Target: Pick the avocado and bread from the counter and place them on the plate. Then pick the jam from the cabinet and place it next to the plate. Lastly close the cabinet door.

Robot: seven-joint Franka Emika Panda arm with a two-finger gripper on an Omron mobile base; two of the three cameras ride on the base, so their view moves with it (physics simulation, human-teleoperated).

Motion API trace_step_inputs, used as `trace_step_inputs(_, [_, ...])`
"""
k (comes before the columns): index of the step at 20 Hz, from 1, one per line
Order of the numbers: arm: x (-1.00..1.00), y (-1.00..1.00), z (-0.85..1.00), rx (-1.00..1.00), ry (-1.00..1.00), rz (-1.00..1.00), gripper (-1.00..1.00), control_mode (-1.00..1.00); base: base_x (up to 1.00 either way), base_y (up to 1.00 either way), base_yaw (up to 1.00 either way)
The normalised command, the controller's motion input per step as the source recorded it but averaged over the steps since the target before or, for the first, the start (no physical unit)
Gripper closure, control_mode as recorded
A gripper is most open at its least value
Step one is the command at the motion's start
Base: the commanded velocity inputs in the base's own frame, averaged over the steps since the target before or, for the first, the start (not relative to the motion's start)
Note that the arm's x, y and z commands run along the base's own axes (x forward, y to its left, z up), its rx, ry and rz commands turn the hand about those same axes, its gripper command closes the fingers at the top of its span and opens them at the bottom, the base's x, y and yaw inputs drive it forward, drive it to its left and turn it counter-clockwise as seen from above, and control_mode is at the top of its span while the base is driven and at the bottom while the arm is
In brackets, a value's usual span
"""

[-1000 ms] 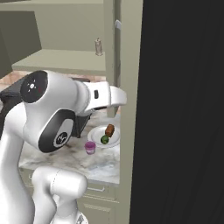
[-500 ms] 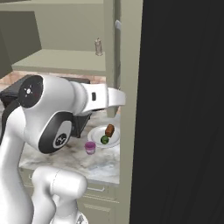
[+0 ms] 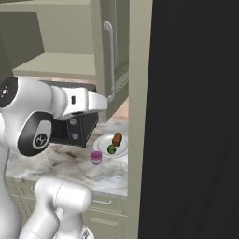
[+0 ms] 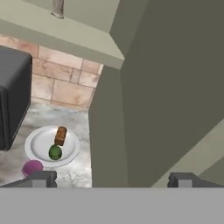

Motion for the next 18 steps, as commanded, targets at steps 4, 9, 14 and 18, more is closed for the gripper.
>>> trace_step_inputs(4, [1.00,0.51,-0.39,0.00,0.01,0.04,-1.00,-1.00,0.00,0.00,0.00])
trace_step_inputs(9, [1.00,0.47,-0.32,0.00,0.01,0.08,-1.00,-1.00,0.00,0.00,0.00])
trace_step_inputs(14, [1.00,0.18,-0.31,0.00,0.00,0.16,-1.00,-1.00,0.00,0.00,0.00])
trace_step_inputs(18, [1.00,0.04,-0.28,0.00,0.00,0.16,-1.00,-1.00,0.00,0.00,0.00])
